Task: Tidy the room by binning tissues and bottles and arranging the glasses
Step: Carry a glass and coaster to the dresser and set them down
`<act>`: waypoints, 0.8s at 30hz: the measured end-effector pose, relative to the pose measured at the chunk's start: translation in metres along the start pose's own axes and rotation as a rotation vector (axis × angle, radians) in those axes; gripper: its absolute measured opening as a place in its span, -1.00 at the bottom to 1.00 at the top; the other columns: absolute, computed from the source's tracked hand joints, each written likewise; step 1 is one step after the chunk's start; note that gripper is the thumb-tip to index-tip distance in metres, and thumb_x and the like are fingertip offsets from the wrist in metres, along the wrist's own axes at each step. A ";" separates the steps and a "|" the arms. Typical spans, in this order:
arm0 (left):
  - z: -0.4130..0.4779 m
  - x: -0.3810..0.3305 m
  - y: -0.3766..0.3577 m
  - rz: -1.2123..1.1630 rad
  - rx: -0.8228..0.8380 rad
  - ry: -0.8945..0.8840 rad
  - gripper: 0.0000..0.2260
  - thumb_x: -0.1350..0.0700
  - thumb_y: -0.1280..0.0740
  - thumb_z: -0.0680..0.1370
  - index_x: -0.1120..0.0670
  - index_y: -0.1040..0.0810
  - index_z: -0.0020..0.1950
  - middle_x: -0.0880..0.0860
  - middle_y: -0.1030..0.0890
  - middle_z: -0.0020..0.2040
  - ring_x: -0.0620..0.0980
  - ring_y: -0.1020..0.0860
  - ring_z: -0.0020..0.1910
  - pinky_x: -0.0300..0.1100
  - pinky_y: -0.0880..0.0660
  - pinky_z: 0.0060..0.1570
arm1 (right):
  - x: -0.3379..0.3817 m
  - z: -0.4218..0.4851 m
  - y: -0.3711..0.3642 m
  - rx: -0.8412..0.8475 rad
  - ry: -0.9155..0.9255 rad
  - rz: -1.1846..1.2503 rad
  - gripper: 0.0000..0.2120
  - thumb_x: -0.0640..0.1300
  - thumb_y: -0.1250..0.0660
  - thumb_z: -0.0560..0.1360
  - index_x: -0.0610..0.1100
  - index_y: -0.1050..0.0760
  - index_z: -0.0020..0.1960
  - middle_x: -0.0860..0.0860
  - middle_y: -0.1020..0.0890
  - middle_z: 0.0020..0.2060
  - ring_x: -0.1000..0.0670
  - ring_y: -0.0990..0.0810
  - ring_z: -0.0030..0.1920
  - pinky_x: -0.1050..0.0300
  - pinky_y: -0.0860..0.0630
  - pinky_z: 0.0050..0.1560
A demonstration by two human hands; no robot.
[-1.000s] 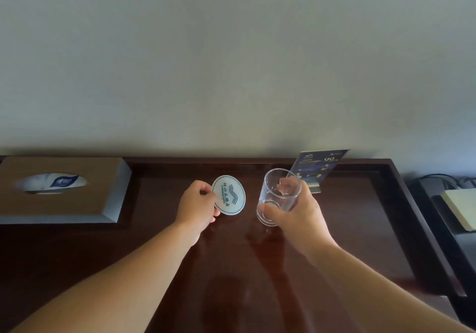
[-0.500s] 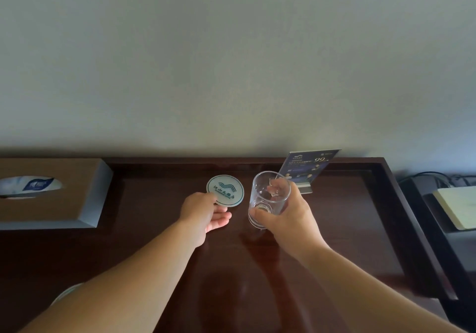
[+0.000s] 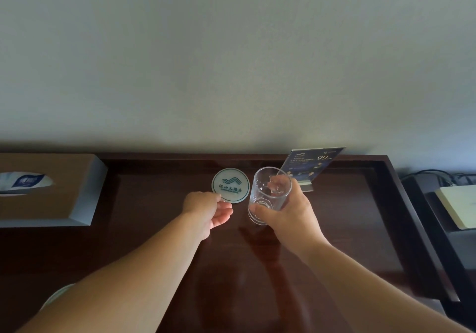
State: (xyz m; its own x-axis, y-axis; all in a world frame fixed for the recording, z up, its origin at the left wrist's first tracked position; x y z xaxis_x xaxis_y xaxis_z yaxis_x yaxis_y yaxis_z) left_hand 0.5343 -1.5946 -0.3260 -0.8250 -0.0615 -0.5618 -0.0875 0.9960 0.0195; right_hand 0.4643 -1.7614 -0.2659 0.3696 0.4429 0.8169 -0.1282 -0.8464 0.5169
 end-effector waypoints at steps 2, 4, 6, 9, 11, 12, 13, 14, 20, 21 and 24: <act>-0.003 -0.003 0.000 0.097 0.007 0.005 -0.88 0.26 -0.28 0.56 0.26 -0.52 0.06 0.20 -0.67 -0.20 0.04 -0.62 -0.38 -0.25 -0.51 -0.54 | 0.000 0.000 0.000 0.003 0.000 -0.002 -0.41 0.04 -0.56 0.31 0.16 -0.37 0.24 0.28 -0.54 0.05 0.18 -0.55 0.09 0.18 -0.48 0.07; -0.003 -0.006 0.002 0.205 -0.001 -0.016 -0.89 0.25 -0.30 0.54 0.24 -0.54 0.04 0.18 -0.66 -0.23 0.03 -0.60 -0.42 -0.27 -0.50 -0.55 | 0.000 0.001 0.000 0.003 -0.001 0.003 -0.40 0.05 -0.56 0.30 0.16 -0.37 0.25 0.28 -0.54 0.07 0.18 -0.55 0.10 0.18 -0.49 0.09; -0.004 -0.010 0.005 0.322 -0.027 -0.072 -0.88 0.19 -0.30 0.55 0.23 -0.58 -0.04 0.16 -0.67 -0.27 0.02 -0.59 -0.44 -0.26 -0.49 -0.51 | 0.000 0.002 0.000 0.005 -0.004 0.008 -0.40 0.05 -0.56 0.30 0.17 -0.36 0.25 0.28 -0.54 0.08 0.17 -0.55 0.11 0.15 -0.50 0.12; -0.006 -0.012 0.010 0.448 -0.064 -0.179 -0.83 0.12 -0.31 0.55 0.21 -0.59 -0.13 0.14 -0.66 -0.31 0.01 -0.56 -0.47 -0.25 -0.47 -0.49 | 0.000 0.004 -0.001 0.010 -0.006 0.012 -0.40 0.06 -0.56 0.30 0.16 -0.36 0.25 0.26 -0.55 0.09 0.16 -0.56 0.11 0.10 -0.52 0.14; -0.007 -0.015 0.014 0.540 -0.074 -0.296 -0.86 0.12 -0.30 0.55 0.14 -0.58 -0.14 0.11 -0.66 -0.29 0.01 -0.54 -0.45 -0.23 -0.46 -0.47 | 0.001 0.004 -0.001 0.012 -0.008 0.014 -0.39 0.07 -0.56 0.30 0.16 -0.36 0.26 0.26 -0.56 0.10 0.15 -0.56 0.11 0.07 -0.53 0.15; -0.007 -0.017 0.017 0.624 -0.092 -0.390 -0.87 0.10 -0.29 0.54 0.09 -0.58 -0.16 0.07 -0.66 -0.27 0.00 -0.55 -0.42 -0.20 -0.48 -0.44 | 0.001 0.004 -0.001 0.012 -0.009 0.017 -0.39 0.06 -0.56 0.30 0.17 -0.36 0.25 0.26 -0.56 0.10 0.16 -0.56 0.11 0.07 -0.53 0.15; -0.007 -0.020 0.021 0.738 -0.118 -0.495 -0.88 0.07 -0.28 0.54 0.03 -0.57 -0.16 0.02 -0.65 -0.26 -0.01 -0.58 -0.37 -0.17 -0.51 -0.38 | 0.001 0.005 -0.001 0.012 -0.010 0.020 -0.39 0.06 -0.57 0.30 0.17 -0.36 0.25 0.26 -0.56 0.09 0.16 -0.56 0.11 0.07 -0.53 0.15; -0.009 -0.022 0.024 0.868 -0.154 -0.599 -0.90 0.05 -0.28 0.53 -0.01 -0.56 -0.15 -0.03 -0.64 -0.22 -0.02 -0.59 -0.27 -0.13 -0.54 -0.29 | 0.002 0.005 -0.001 0.012 -0.009 0.022 -0.39 0.06 -0.57 0.30 0.17 -0.36 0.25 0.27 -0.55 0.09 0.16 -0.56 0.11 0.08 -0.52 0.15; -0.011 -0.021 0.033 1.378 -0.233 -0.967 -0.63 -0.05 -0.28 0.54 -0.02 -0.42 0.34 -0.03 -0.47 0.22 0.02 -0.44 0.20 -0.06 -0.47 0.10 | 0.005 0.005 -0.003 0.014 0.000 0.031 -0.38 0.05 -0.57 0.31 0.17 -0.35 0.27 0.28 -0.54 0.11 0.17 -0.55 0.11 0.23 -0.46 0.04; -0.011 -0.019 0.033 1.424 -0.235 -0.971 -0.56 -0.08 -0.28 0.53 -0.02 -0.37 0.39 -0.02 -0.44 0.27 0.04 -0.41 0.24 -0.06 -0.43 0.15 | 0.005 0.006 -0.004 0.016 0.002 0.029 -0.38 0.05 -0.57 0.31 0.18 -0.35 0.26 0.28 -0.54 0.11 0.18 -0.55 0.11 0.25 -0.46 0.02; -0.007 -0.012 0.034 1.497 -0.222 -0.955 -0.41 -0.18 -0.29 0.50 -0.02 -0.26 0.46 -0.01 -0.31 0.43 0.05 -0.28 0.39 -0.03 -0.32 0.29 | 0.005 0.008 -0.006 0.016 0.012 0.020 -0.38 0.06 -0.57 0.31 0.19 -0.34 0.26 0.27 -0.55 0.12 0.17 -0.55 0.12 0.22 -0.47 0.05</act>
State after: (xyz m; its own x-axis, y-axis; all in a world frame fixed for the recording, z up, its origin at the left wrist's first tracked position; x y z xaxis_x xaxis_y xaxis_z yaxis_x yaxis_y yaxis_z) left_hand 0.5369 -1.5601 -0.3126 0.3052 0.9315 -0.1976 0.2250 0.1311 0.9655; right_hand 0.4742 -1.7562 -0.2667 0.3557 0.4292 0.8302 -0.1205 -0.8598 0.4961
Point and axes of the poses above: each hand's wrist, its own z-axis towards the middle knuckle, its own y-axis out of the back of the hand, x = y × z, the point moved 2 cm from there along z, towards the middle knuckle
